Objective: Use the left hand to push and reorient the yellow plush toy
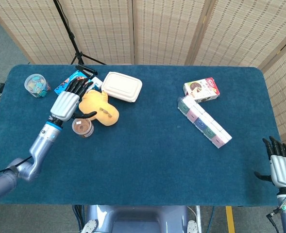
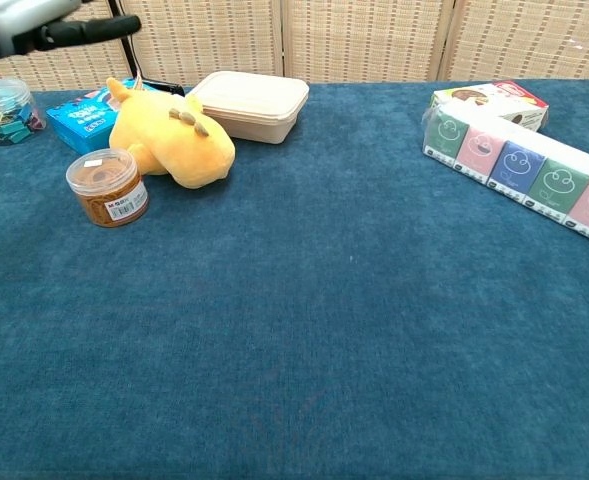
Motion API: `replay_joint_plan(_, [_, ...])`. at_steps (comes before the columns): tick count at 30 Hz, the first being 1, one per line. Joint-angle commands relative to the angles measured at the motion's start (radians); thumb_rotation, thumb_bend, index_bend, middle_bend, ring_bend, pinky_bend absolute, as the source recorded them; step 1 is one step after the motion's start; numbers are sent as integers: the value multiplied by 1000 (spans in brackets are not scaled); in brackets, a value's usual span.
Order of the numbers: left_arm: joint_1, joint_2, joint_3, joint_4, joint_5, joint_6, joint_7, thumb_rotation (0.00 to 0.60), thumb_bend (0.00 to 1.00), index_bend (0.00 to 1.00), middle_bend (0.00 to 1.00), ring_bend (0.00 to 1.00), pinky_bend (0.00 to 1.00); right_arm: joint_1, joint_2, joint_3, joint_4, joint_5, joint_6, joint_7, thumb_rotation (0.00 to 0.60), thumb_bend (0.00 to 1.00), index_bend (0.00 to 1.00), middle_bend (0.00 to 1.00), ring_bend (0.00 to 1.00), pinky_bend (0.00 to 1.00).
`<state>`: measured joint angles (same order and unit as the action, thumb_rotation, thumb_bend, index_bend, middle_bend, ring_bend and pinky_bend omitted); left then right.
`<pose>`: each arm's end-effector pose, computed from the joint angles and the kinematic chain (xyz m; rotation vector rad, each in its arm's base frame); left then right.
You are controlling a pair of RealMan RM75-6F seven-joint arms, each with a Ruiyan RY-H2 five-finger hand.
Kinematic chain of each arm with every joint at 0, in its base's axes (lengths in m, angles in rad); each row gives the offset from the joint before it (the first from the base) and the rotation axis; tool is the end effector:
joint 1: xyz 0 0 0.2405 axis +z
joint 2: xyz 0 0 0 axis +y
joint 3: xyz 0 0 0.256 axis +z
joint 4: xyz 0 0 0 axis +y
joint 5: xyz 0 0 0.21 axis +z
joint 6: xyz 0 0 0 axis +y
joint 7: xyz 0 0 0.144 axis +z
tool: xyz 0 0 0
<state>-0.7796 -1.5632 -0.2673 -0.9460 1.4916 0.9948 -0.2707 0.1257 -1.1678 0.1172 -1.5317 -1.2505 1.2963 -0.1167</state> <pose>-0.1845 0.4305 0.0553 -1.7224 -0.7918 -1.1756 -0.3518 -0.2053 0.1502 1.2928 -0.9848 0.6554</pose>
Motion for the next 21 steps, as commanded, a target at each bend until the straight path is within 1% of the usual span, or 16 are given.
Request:
replay_joint_plan(1, [-80, -137, 40, 209, 16, -65, -111, 0, 0, 0, 0, 0, 0, -3, 0, 0, 4, 8, -1, 5, 600, 0, 0, 0, 0, 0])
replay_joint_plan(2, [-90, -165, 49, 262, 19, -73, -140, 0, 0, 0, 0, 0, 0, -5, 1, 0, 5, 10, -1, 8, 600, 0, 0, 0, 0, 0])
replay_joint_plan(4, [-101, -196, 61, 321, 24, -78, -177, 0, 0, 0, 0, 0, 0, -6, 2, 0, 6, 11, 0, 10, 600, 0, 0, 0, 0, 0])
replay_joint_plan(7, [-130, -263, 87, 447, 37, -98, -255, 0, 0, 0, 0, 0, 0, -7, 4, -1, 7, 12, -2, 17, 600, 0, 0, 0, 0, 0])
replay_joint_plan(10, [-149, -319, 105, 540, 36, -134, -316, 0, 0, 0, 0, 0, 0, -8, 5, -1, 8, 14, -4, 23, 600, 0, 0, 0, 0, 0])
replay_joint_plan(15, [-173, -376, 129, 628, 37, -179, -369, 0, 0, 0, 0, 0, 0, -6, 6, -1, 9, 15, -9, 31, 600, 0, 0, 0, 0, 0])
replay_joint_plan(18, [-194, -418, 123, 689, 21, -204, -382, 0, 0, 0, 0, 0, 0, 1, 7, -3, 12, 21, -39, 56, 600, 0, 0, 0, 0, 0])
replay_joint_plan(21, [-215, -445, 122, 723, 10, -237, -392, 0, 0, 0, 0, 0, 0, 6, 11, -4, 16, 26, -62, 82, 600, 0, 0, 0, 0, 0])
